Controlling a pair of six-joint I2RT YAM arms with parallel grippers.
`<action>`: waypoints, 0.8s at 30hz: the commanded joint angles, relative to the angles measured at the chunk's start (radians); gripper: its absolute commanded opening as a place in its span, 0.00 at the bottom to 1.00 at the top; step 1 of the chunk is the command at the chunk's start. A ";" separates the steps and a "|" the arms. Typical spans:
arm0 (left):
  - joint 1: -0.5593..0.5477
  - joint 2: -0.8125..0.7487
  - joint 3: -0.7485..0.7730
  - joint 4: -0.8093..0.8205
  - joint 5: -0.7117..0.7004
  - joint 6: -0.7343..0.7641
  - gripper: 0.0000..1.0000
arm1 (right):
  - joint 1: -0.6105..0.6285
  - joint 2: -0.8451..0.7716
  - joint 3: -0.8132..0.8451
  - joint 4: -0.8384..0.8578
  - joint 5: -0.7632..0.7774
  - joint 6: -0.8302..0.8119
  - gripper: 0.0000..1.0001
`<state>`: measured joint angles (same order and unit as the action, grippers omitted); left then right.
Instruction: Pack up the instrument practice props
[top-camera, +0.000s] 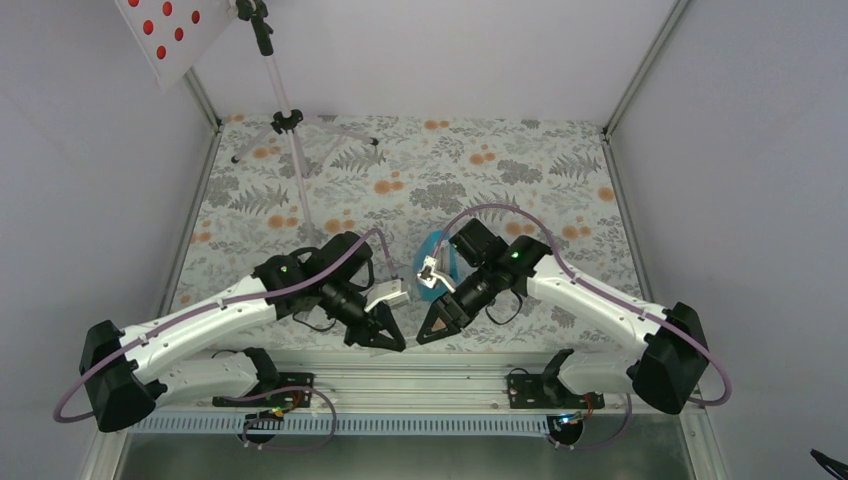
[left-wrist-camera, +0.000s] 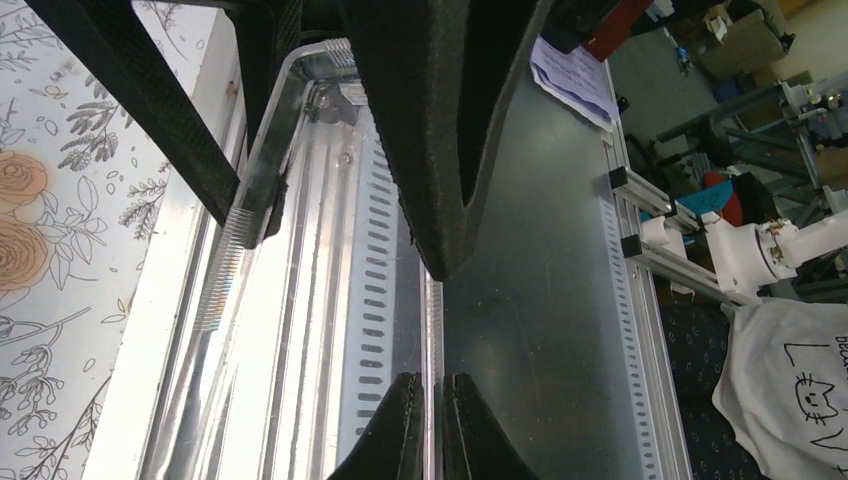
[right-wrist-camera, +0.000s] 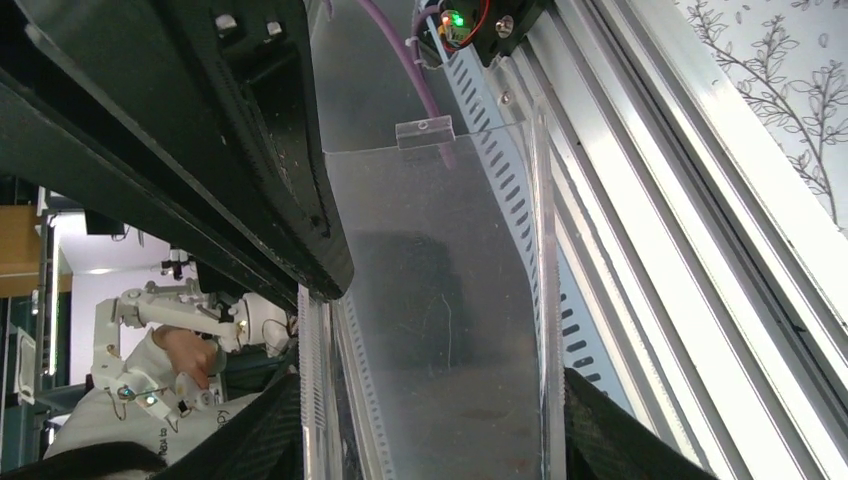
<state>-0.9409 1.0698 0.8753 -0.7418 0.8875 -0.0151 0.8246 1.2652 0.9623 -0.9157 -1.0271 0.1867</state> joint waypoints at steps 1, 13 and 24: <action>-0.013 0.005 -0.030 0.036 0.030 -0.011 0.02 | -0.010 -0.032 0.038 0.037 0.087 0.062 0.63; -0.014 -0.136 -0.156 0.482 -0.198 -0.362 0.02 | -0.271 -0.307 -0.017 0.381 0.272 0.293 0.99; -0.013 -0.230 -0.308 1.248 -0.428 -0.831 0.02 | -0.274 -0.609 -0.227 1.065 0.386 0.624 1.00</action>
<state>-0.9512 0.8417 0.5846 0.1394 0.5343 -0.6464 0.5537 0.6792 0.7815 -0.1562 -0.6666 0.6785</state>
